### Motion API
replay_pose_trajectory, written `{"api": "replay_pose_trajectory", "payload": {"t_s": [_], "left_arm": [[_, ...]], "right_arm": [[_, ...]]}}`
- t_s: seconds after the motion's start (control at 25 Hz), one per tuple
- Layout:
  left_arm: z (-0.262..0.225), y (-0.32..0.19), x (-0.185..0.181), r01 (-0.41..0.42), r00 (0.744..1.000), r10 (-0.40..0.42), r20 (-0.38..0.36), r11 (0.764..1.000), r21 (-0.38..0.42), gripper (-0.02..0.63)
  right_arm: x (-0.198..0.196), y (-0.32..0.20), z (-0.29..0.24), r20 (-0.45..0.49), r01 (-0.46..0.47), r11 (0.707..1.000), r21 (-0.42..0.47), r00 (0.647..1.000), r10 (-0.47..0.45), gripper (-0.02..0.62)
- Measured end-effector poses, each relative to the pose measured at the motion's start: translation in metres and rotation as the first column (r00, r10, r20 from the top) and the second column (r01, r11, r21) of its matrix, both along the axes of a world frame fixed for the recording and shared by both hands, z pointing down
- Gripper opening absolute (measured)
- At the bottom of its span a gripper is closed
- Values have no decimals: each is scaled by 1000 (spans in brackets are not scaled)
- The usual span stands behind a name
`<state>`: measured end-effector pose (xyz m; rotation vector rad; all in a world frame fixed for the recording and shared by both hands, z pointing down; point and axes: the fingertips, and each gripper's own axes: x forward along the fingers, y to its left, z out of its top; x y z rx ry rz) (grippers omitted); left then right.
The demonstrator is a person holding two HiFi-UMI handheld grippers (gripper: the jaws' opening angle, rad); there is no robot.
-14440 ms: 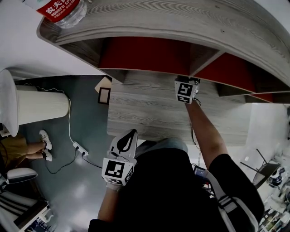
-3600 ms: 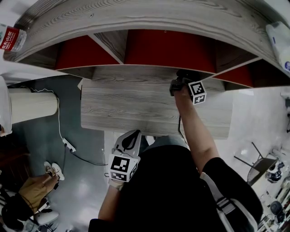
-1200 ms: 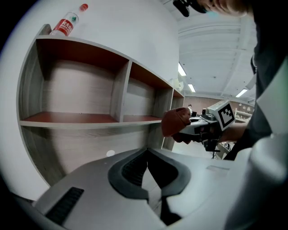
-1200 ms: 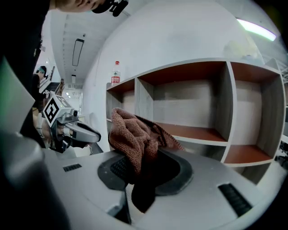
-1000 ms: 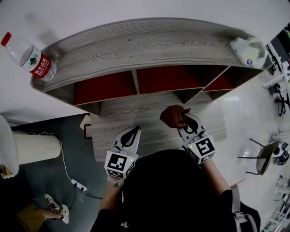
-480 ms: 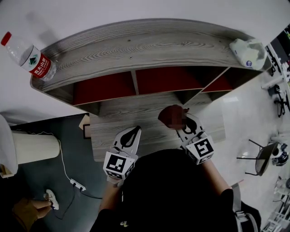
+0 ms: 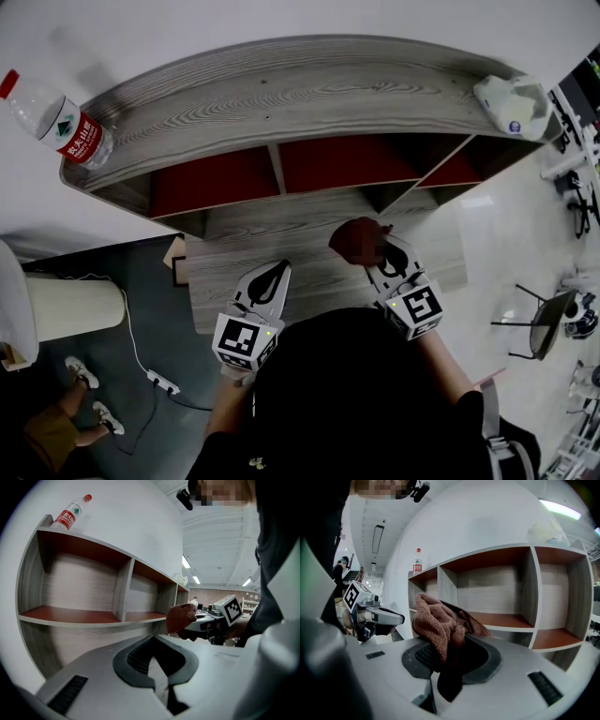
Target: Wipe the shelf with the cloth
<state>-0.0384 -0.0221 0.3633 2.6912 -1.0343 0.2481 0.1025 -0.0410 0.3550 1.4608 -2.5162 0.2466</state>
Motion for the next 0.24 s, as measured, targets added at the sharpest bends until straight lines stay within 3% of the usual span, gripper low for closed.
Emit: {"api": "replay_pose_trajectory", "payload": {"t_s": [0.24], "left_arm": [[6,-2,-10,15,1000,-15,-7,999,-43,6]], "right_arm": [[4,4,10,-37,19,1000,4,999,-19,92]]}}
